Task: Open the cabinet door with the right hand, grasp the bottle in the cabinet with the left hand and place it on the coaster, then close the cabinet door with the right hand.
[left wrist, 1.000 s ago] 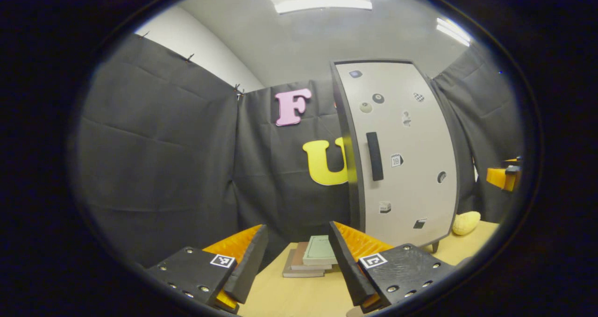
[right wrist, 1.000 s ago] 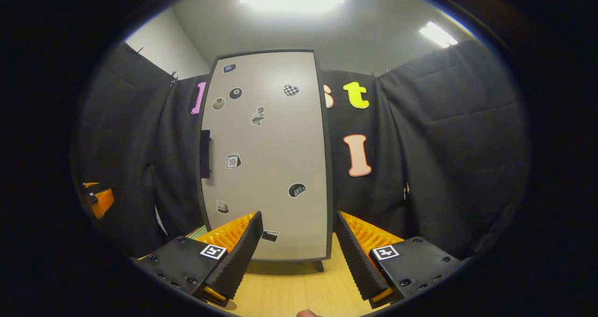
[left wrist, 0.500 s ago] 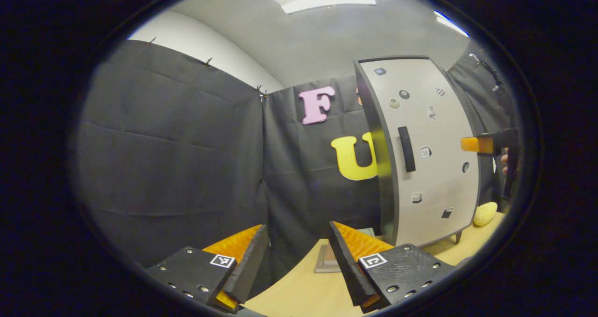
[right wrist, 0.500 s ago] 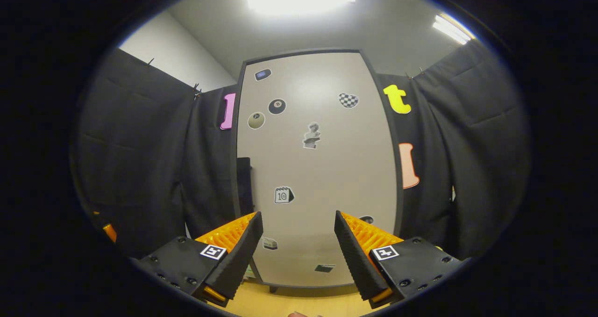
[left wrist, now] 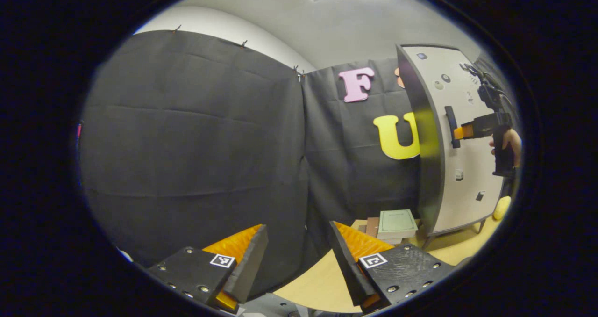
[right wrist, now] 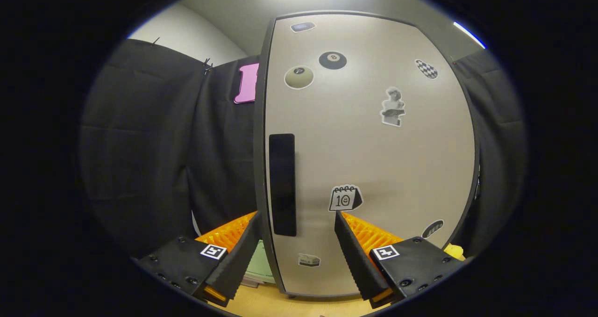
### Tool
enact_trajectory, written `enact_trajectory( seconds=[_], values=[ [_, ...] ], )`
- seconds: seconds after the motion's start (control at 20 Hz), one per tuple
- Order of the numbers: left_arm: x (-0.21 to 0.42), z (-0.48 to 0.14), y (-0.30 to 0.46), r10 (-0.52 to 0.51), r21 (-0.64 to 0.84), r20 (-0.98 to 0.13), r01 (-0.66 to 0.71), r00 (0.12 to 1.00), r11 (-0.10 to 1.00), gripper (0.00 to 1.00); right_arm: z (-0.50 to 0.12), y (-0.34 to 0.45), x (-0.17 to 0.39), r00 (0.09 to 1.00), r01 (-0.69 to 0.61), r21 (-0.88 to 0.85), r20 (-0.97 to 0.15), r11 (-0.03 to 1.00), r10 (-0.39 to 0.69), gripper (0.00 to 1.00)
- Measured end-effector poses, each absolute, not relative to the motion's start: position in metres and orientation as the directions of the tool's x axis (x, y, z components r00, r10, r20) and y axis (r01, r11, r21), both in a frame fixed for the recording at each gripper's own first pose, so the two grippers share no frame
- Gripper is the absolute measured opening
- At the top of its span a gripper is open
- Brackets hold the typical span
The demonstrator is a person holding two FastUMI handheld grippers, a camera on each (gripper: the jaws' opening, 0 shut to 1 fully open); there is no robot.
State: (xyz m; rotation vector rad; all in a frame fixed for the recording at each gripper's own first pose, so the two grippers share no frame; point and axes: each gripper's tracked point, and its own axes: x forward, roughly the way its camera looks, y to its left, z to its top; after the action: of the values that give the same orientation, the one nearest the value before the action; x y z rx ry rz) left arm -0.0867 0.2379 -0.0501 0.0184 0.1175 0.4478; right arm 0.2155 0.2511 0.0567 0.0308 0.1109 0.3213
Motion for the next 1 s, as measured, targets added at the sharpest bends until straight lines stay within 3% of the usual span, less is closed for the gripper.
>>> enact_trajectory(
  seconds=[0.05, 0.1, 0.35, 0.4, 0.55, 0.6, 0.65, 0.7, 1.0],
  values=[
    [-0.089, -0.053, 0.244, 0.444, 0.039, -0.114, -0.442, 0.889, 0.896, 0.81, 0.06, 0.253, 0.225, 0.949, -0.295, 0.05, -0.103, 0.954, 0.299, 0.98],
    [-0.094, -0.058, 0.253, 0.454, 0.037, -0.119, -0.453, 0.883, 0.891, 0.81, 0.061, 0.255, 0.232, 0.952, -0.284, 0.055, -0.105, 0.957, 0.288, 0.89],
    [-0.096, -0.065, 0.275, 0.476, 0.04, -0.136, -0.476, 0.869, 0.879, 0.79, 0.064, 0.273, 0.249, 0.953, -0.247, 0.078, -0.16, 0.966, 0.257, 0.65],
    [-0.096, -0.066, 0.275, 0.473, 0.037, -0.135, -0.473, 0.871, 0.881, 0.79, 0.068, 0.275, 0.251, 0.96, -0.23, 0.049, -0.15, 0.972, 0.235, 0.36],
    [-0.091, -0.062, 0.277, 0.454, 0.023, -0.127, -0.455, 0.882, 0.89, 0.81, 0.064, 0.271, 0.249, 0.954, -0.222, 0.045, -0.198, 0.974, 0.227, 0.3],
    [-0.089, -0.06, 0.276, 0.445, 0.017, -0.123, -0.447, 0.887, 0.894, 0.81, 0.064, 0.273, 0.247, 0.949, -0.237, 0.059, -0.199, 0.97, 0.244, 0.21],
    [-0.086, -0.057, 0.274, 0.434, 0.01, -0.117, -0.436, 0.893, 0.9, 0.81, 0.063, 0.273, 0.242, 0.944, -0.247, 0.095, -0.202, 0.964, 0.262, 0.21],
    [-0.08, -0.056, 0.27, 0.423, 0.004, -0.11, -0.425, 0.9, 0.905, 0.79, 0.063, 0.273, 0.243, 0.935, -0.263, 0.105, -0.215, 0.959, 0.28, 0.14],
    [-0.05, -0.044, 0.248, 0.333, -0.011, -0.074, -0.335, 0.94, 0.942, 0.79, 0.07, 0.264, 0.212, 0.907, -0.341, 0.145, -0.211, 0.929, 0.365, 0.14]
  ],
)
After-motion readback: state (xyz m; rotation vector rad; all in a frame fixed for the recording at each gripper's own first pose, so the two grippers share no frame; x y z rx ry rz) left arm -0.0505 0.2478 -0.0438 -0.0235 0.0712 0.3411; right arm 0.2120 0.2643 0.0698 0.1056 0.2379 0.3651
